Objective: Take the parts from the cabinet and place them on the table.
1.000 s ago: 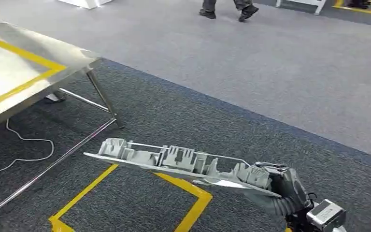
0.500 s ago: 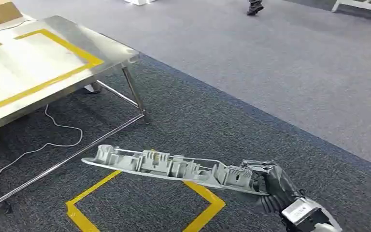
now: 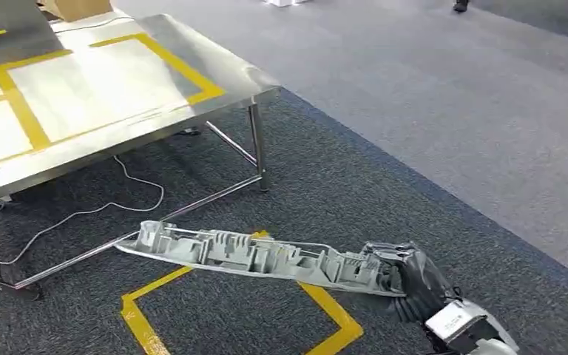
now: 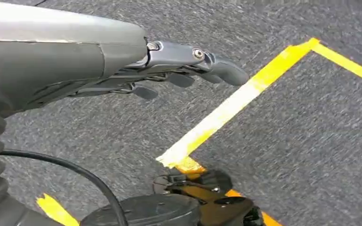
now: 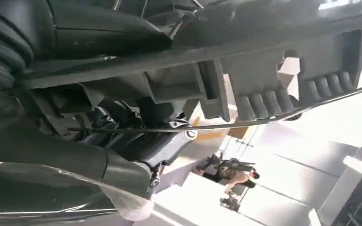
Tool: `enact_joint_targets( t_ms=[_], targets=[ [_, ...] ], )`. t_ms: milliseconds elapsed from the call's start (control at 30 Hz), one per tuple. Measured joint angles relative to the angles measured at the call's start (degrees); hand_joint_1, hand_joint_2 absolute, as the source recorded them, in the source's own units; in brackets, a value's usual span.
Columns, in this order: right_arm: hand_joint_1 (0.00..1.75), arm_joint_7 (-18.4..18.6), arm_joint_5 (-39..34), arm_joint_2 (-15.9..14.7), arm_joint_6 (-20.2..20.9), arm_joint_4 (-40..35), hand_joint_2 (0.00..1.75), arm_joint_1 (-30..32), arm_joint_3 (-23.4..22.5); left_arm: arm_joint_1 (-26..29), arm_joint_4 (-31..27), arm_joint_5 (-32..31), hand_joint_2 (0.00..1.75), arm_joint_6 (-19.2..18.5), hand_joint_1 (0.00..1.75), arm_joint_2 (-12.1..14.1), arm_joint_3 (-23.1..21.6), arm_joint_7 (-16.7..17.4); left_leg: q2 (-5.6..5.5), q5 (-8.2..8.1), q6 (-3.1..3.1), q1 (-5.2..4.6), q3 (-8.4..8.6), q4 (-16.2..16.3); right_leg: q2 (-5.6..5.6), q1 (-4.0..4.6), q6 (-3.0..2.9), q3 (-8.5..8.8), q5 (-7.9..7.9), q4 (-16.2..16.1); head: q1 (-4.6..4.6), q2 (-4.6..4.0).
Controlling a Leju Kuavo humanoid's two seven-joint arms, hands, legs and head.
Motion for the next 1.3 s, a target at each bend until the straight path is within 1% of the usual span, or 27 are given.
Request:
enact_joint_targets(
  t_ms=[67,167,233,333,367,400,433,500,533,600,667,700,733,833,867,900,933,967,1000,1033,1067,1100,1167,1200,1233,1267,1300],
  targets=[
    [1.75,0.0,0.0,0.0,-0.1,0.2,1.75,-0.1,0.1,0.0,0.0,0.0,1.75,0.0,0.0,0.0,0.0,0.0,-0.41,-0.84,-0.7,-0.46,-0.34,0.8,0.59,-0.08,-0.31,2.27,-0.99,-4.5,0.13,0.0],
    [1.75,0.1,0.0,0.0,-0.4,0.2,1.75,0.0,0.2,0.1,0.0,0.1,1.75,0.0,0.0,0.0,0.0,0.1,-0.45,-0.93,-1.33,-0.23,-0.43,0.4,0.64,0.17,-1.28,2.15,-1.36,-4.1,-0.17,0.0],
    [1.75,0.1,0.0,0.0,-0.6,0.2,1.75,0.0,0.2,0.1,-0.1,0.1,1.75,0.0,0.0,0.0,0.0,0.2,0.23,-2.3,-2.1,-0.14,-0.75,2.5,0.35,-0.23,-1.92,3.19,-1.7,-4.5,-0.53,0.0],
    [1.75,0.0,0.0,0.0,-0.7,0.2,1.75,-0.1,0.4,0.1,-0.1,0.2,1.75,0.1,0.0,0.0,-0.1,0.2,0.84,-6.87,-3.04,0.54,-7.83,15.3,-0.18,-0.16,-2.3,4.29,-2.73,-4.6,-0.85,0.0],
    [1.75,0.1,0.0,0.0,-0.7,0.2,1.75,0.0,0.4,0.2,-0.1,0.2,1.75,0.1,0.0,0.0,-0.1,0.4,0.84,-6.9,-3.16,0.64,-9.75,17.9,-0.26,-0.16,-2.26,4.74,-3.12,-4.6,-0.9,0.0],
    [1.75,0.2,0.0,0.0,-0.7,0.3,1.75,0.0,0.4,0.2,-0.1,0.3,1.75,0.1,0.0,0.0,-0.1,0.3,0.85,-5.44,-3.17,0.71,-10.37,17.7,-0.29,-0.16,-2.22,5.28,-3.56,-4.6,-0.83,0.0],
    [1.75,0.2,0.0,0.0,-0.7,0.3,1.75,0.0,0.4,0.3,-0.1,0.3,1.75,0.1,0.0,0.0,-0.1,0.4,0.87,-2.73,-3.03,0.72,-9.8,15.1,-0.28,-0.16,-2.12,5.9,-4.03,-4.6,-0.9,0.0],
    [1.75,0.1,0.0,0.0,-0.8,0.3,1.75,0.0,0.5,0.4,-0.1,0.4,1.75,0.3,0.0,0.0,-0.1,0.4,0.9,3.87,-2.23,0.58,-6.39,5.3,-0.28,-0.12,-1.82,7.35,-5.02,-4.7,-0.9,0.0],
    [1.75,0.1,0.0,0.0,-0.8,0.3,1.75,0.0,0.5,0.4,-0.1,0.5,1.75,0.3,0.0,0.1,0.0,0.4,1.17,3.57,-1.65,0.31,-5.31,3.6,-0.3,-0.36,-1.72,6.93,-5.41,-5.0,-0.74,0.0],
    [1.75,0.1,0.1,0.0,-0.8,0.3,1.75,0.0,0.5,0.3,-0.2,0.6,1.75,0.3,0.0,0.1,-0.1,0.6,1.46,1.9,-0.92,-0.45,-4.22,1.4,-0.44,-0.28,-0.83,7.23,-5.78,-5.3,-0.74,0.0],
    [1.75,0.1,0.1,0.0,-0.8,0.3,1.75,0.0,0.6,0.4,-0.3,0.6,1.75,0.3,0.0,0.1,-0.1,0.6,1.34,1.39,-0.2,-0.43,-3.7,0.6,-0.65,-0.3,0.05,8.93,-5.02,-5.1,-0.81,0.0],
    [1.75,0.1,0.2,0.0,-0.8,0.3,1.75,-0.1,0.7,0.5,-0.3,0.6,1.75,0.3,0.0,0.1,-0.1,0.6,0.95,1.6,-0.07,0.02,-2.34,0.0,-0.78,-0.34,0.24,8.37,-5.45,-4.7,-0.7,0.0],
    [1.75,0.1,0.2,0.0,-0.8,0.3,1.75,-0.2,0.7,0.7,-0.4,0.6,1.75,0.3,0.0,0.1,-0.1,0.6,1.01,1.33,0.21,0.08,-1.52,-0.4,-0.55,-0.25,-0.01,7.68,-5.93,-2.3,-0.52,-0.06],
    [1.75,-0.1,0.3,0.0,-0.9,0.4,1.75,-0.6,0.8,0.5,-0.4,0.7,1.75,0.4,0.0,0.0,-0.1,0.7,0.92,0.46,0.61,-0.02,-0.76,-0.3,-0.09,-0.21,0.33,-0.19,-9.93,8.8,-0.22,-0.02],
    [1.75,0.0,0.5,0.0,-0.9,0.5,1.75,-0.6,1.0,0.5,-0.4,0.9,1.75,0.6,0.0,0.0,-0.1,0.8,0.82,0.02,0.56,-0.02,-0.32,-0.3,-0.1,-0.12,0.51,-2.35,-11.43,10.5,-0.28,0.0],
    [1.75,0.0,0.6,0.0,-0.9,0.7,1.75,-0.6,1.1,0.6,-0.4,1.0,1.75,0.6,0.0,0.0,-0.1,0.9,0.46,-0.45,0.46,-0.02,0.28,-0.3,-0.1,-0.1,0.56,-3.3,-11.53,10.1,-0.2,0.0],
    [1.75,0.0,0.6,0.0,-0.9,0.9,1.75,-0.7,1.3,0.7,-0.4,1.2,1.75,0.7,0.0,0.0,-0.1,0.9,0.03,-1.03,0.3,-0.01,1.17,-0.3,-0.09,-0.14,0.68,-3.25,-10.06,7.6,-0.28,-0.02],
    [1.75,-0.1,0.6,0.0,-0.8,1.1,1.75,-0.9,1.5,0.6,-0.4,1.3,1.75,0.7,0.0,0.0,-0.1,1.0,-0.35,-1.58,0.11,0.01,2.03,-0.3,0.01,-0.17,0.65,-2.37,-7.29,4.0,-0.2,0.0],
    [1.75,-0.1,0.8,0.0,-0.7,1.2,1.75,-1.2,1.7,0.6,-0.4,1.4,1.75,0.7,0.0,0.0,-0.1,1.1,-0.7,-2.2,-0.09,0.02,2.93,-0.3,0.86,-0.24,0.66,-1.09,-2.87,-0.9,-0.24,-0.02],
    [1.75,-0.1,0.9,-0.1,-0.7,1.4,1.75,-1.3,2.0,0.6,-0.4,1.5,1.75,0.7,0.0,0.0,-0.1,1.1,-0.99,-2.79,-0.31,0.13,2.97,-0.3,2.57,-0.33,0.4,-0.36,1.7,-3.6,-0.13,-0.02],
    [1.75,-0.1,1.1,-0.2,-0.7,1.9,1.75,-1.5,2.4,0.5,-0.4,1.5,1.75,0.8,0.0,0.0,-0.1,1.2,-1.46,-3.06,-0.69,-0.06,3.17,0.0,3.47,-0.39,-0.11,-1.28,0.17,-4.0,-0.44,-0.02],
    [1.75,-0.1,1.2,-0.2,-0.7,1.9,1.75,-1.7,2.7,0.4,-0.5,1.7,1.75,0.9,0.0,0.0,-0.1,1.2,-1.84,-3.1,-0.99,0.3,2.43,0.0,3.15,-0.15,-0.39,-0.37,1.12,-3.8,-0.39,0.0],
    [1.75,-0.2,1.4,-0.3,-0.7,2.1,1.75,-2.0,3.1,0.5,-0.5,1.8,1.75,0.9,0.0,0.0,-0.1,1.3,-2.2,-2.47,-1.71,0.48,2.45,0.6,2.19,0.18,-1.04,-0.21,1.27,-4.0,-0.35,0.0],
    [1.75,-0.2,1.4,-0.3,-0.7,2.2,1.75,-2.1,3.4,0.4,-0.6,1.8,1.75,1.0,0.0,0.1,0.0,1.3,-2.24,-1.67,-1.99,0.47,1.0,2.9,1.52,-0.42,-1.28,0.34,1.25,-4.7,-0.35,0.0],
    [1.75,-0.2,1.4,-0.3,-0.8,2.2,1.75,-2.3,3.5,0.4,-0.6,1.8,1.75,1.1,0.0,0.1,-0.1,1.3,-0.78,-0.82,-2.37,0.3,-1.05,6.4,0.74,-0.37,-1.78,0.88,0.92,-4.9,-0.44,0.0],
    [1.75,-0.2,1.4,-0.3,-0.9,2.2,1.75,-2.5,3.8,0.4,-0.6,1.9,1.75,1.2,0.0,0.1,-0.1,1.3,0.01,-1.79,-2.75,0.46,-3.12,9.6,0.14,-0.36,-2.15,1.21,0.67,-5.0,-1.02,0.0],
    [1.75,-0.2,1.4,-0.3,-0.9,2.2,1.75,-2.6,4.0,0.4,-0.6,1.9,1.75,1.2,0.0,0.1,-0.1,1.3,0.45,-4.05,-2.99,0.7,-5.2,12.6,-0.41,-0.33,-2.32,1.43,0.4,-5.0,-0.92,0.0]
  ],
)
